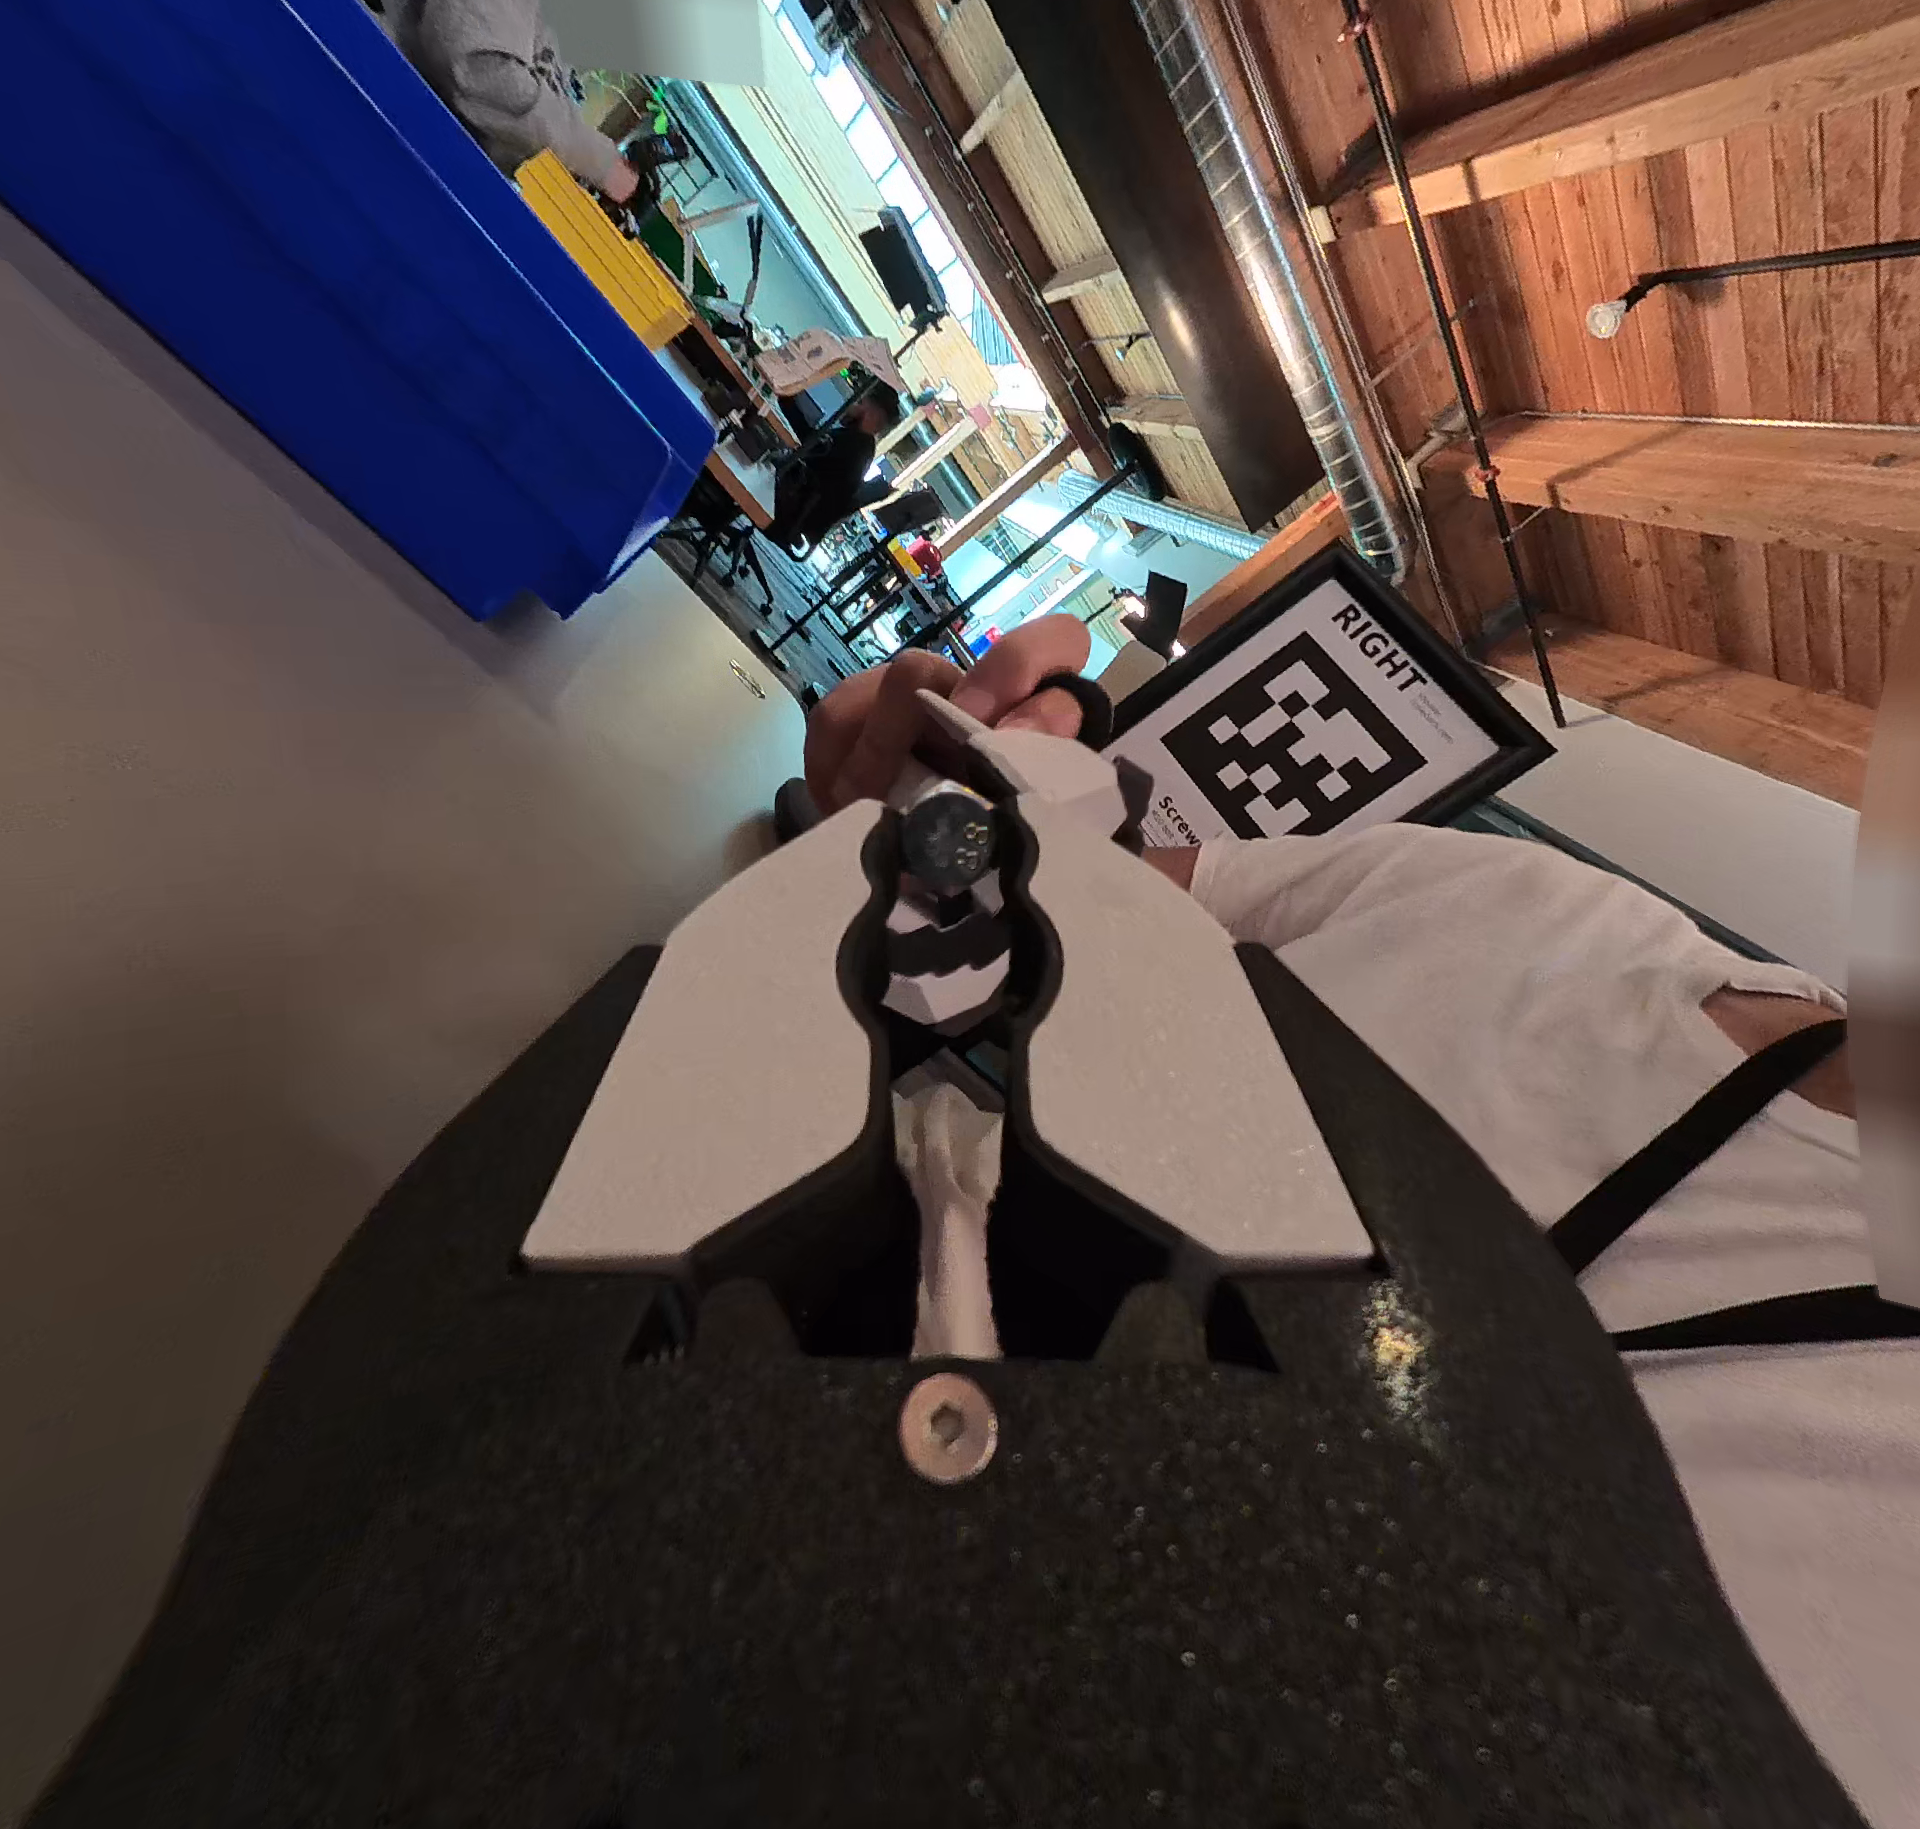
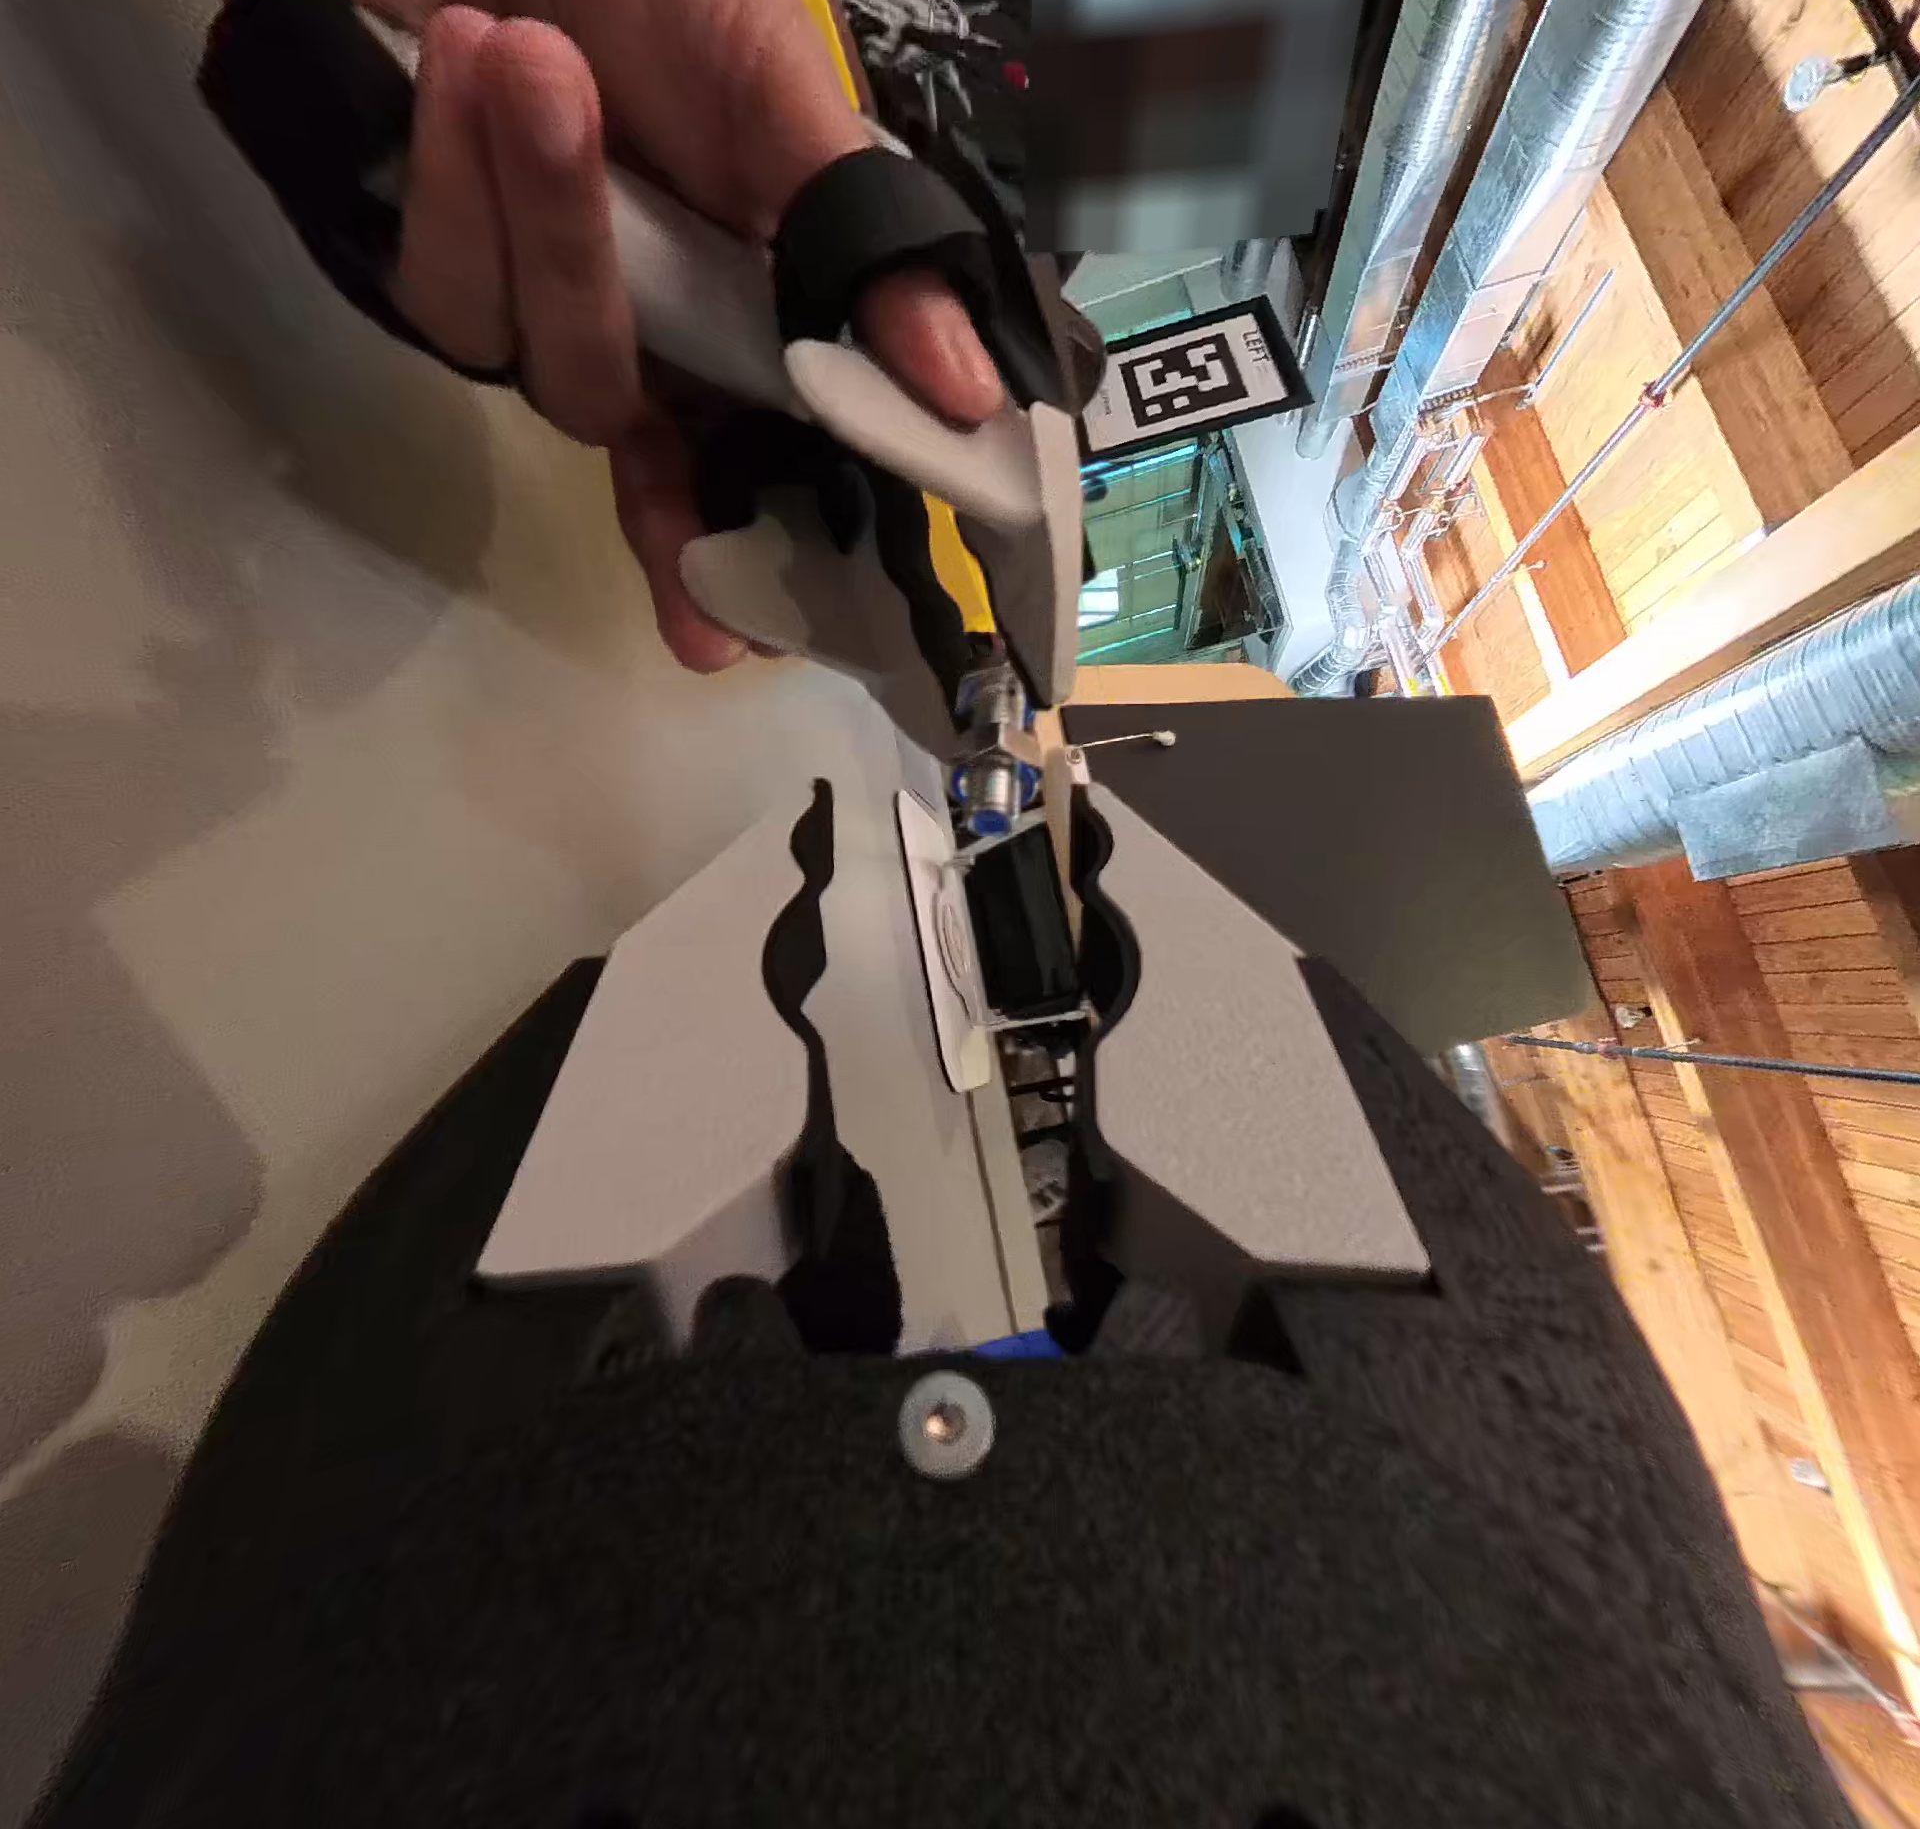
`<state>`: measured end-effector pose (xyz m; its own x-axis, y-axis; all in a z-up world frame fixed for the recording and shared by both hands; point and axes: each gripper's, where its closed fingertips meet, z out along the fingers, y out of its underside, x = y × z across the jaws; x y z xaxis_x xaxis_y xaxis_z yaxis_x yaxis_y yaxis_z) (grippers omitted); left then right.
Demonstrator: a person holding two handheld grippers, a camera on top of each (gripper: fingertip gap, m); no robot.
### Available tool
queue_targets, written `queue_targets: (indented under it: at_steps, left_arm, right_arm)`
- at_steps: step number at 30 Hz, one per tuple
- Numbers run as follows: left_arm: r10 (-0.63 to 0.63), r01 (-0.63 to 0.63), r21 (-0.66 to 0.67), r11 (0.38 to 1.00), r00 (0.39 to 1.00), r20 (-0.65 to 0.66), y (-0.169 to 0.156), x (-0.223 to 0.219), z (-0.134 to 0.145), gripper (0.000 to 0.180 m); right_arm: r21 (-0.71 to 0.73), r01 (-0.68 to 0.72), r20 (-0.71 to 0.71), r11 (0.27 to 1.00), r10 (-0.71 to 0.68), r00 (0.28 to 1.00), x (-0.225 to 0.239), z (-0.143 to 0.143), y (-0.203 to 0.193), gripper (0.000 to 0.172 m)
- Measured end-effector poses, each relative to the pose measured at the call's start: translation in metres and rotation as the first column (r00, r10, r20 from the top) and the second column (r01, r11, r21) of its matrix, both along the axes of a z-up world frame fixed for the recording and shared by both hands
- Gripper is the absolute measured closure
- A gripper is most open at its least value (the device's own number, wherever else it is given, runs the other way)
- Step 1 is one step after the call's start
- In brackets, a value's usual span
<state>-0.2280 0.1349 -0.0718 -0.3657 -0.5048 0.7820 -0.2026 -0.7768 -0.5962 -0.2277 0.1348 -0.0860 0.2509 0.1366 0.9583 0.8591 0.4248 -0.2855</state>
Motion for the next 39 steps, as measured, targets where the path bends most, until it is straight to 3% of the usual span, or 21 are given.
queue_targets:
  at_steps: [2,4,6,9,11,14,16,18,20,21,23,25,27,29,32,35,37,39]
  left_arm:
    - [-0.014,0.014,0.011,1.0,1.0,-0.005,-0.004,0.001,-0.001,0.163]
    - [-0.02,0.02,0.014,1.0,1.0,-0.01,-0.006,0.002,-0.002,0.163]
    - [-0.022,0.022,0.017,1.0,1.0,-0.018,-0.006,0.003,-0.003,0.163]
    - [-0.019,0.019,0.037,0.999,1.0,-0.02,-0.006,0.003,-0.003,0.163]
    - [-0.02,0.02,0.051,0.999,1.0,-0.007,-0.007,0.002,0.0,0.163]
    - [-0.014,0.013,0.107,0.994,1.0,0.003,-0.009,0.001,0.002,0.163]
    - [-0.01,0.008,0.145,0.989,1.0,0.011,-0.01,0.0,0.004,0.163]
    - [-0.005,0.0,0.176,0.984,1.0,0.026,-0.011,0.0,0.007,0.163]
    - [0.009,-0.017,0.209,0.978,0.999,0.04,-0.011,-0.001,0.01,0.163]
    - [0.017,-0.025,0.224,0.974,0.999,0.04,-0.01,-0.001,0.01,0.163]
    - [0.032,-0.04,0.237,0.971,0.999,0.035,-0.008,-0.002,0.009,0.163]
    - [0.032,-0.044,0.208,0.977,0.998,0.062,-0.006,-0.004,0.014,0.163]
    - [0.053,-0.067,0.192,0.979,0.996,0.074,-0.002,-0.005,0.017,0.163]
    - [0.06,-0.07,0.18,0.981,0.996,0.06,0.0,-0.005,0.014,0.163]
    - [0.075,-0.077,0.144,0.987,0.997,0.017,0.004,-0.002,0.006,0.163]
    - [0.076,-0.075,0.078,0.994,0.997,-0.012,0.007,0.0,0.0,0.163]
    - [0.072,-0.072,0.038,0.997,0.997,-0.011,0.009,-0.001,0.0,0.163]
    - [0.059,-0.058,0.008,0.998,0.998,-0.009,0.009,-0.002,-0.001,0.163]
  right_arm:
    - [-0.018,-0.016,-0.031,1.0,0.015,0.999,-0.002,0.003,-0.001,0.131]
    - [0.007,-0.02,-0.025,1.0,0.02,0.999,-0.003,0.006,-0.002,0.153]
    - [-0.011,-0.02,-0.034,1.0,0.019,0.999,-0.002,0.006,-0.001,0.155]
    - [-0.198,-0.08,-0.214,0.977,0.037,0.976,-0.001,0.006,-0.001,0.154]
    - [-0.363,-0.19,-0.396,0.912,0.034,0.918,-0.003,0.008,-0.002,0.155]
    - [-0.546,-0.447,-0.669,0.709,-0.048,0.741,-0.005,0.01,-0.004,0.155]
    - [-0.569,-0.652,-0.806,0.501,-0.181,0.564,-0.006,0.012,-0.006,0.155]
    - [-0.479,-0.832,-0.857,0.278,-0.351,0.376,-0.007,0.016,-0.008,0.155]
    - [-0.327,-0.939,-0.83,0.103,-0.507,0.233,-0.008,0.02,-0.008,0.155]
    - [-0.266,-0.963,-0.804,0.051,-0.562,0.192,-0.009,0.02,-0.008,0.155]
    - [-0.212,-0.977,-0.784,0.025,-0.601,0.155,-0.011,0.019,-0.006,0.154]
    - [-0.222,-0.973,-0.826,0.067,-0.544,0.151,-0.01,0.025,-0.006,0.145]
    - [-0.292,-0.942,-0.88,0.166,-0.432,0.197,-0.008,0.028,-0.006,0.135]
    - [-0.431,-0.83,-0.893,0.355,-0.304,0.333,-0.003,0.021,0.001,0.133]
    - [-0.532,-0.524,-0.76,0.665,-0.102,0.642,0.005,0.009,0.008,0.124]
    - [-0.362,-0.207,-0.471,0.909,0.013,0.882,0.012,0.005,0.011,0.125]
    - [-0.212,-0.109,-0.253,0.971,0.053,0.966,0.01,0.0,0.007,0.126]
    - [-0.071,-0.077,-0.114,0.995,0.068,0.991,0.005,0.001,0.003,0.131]
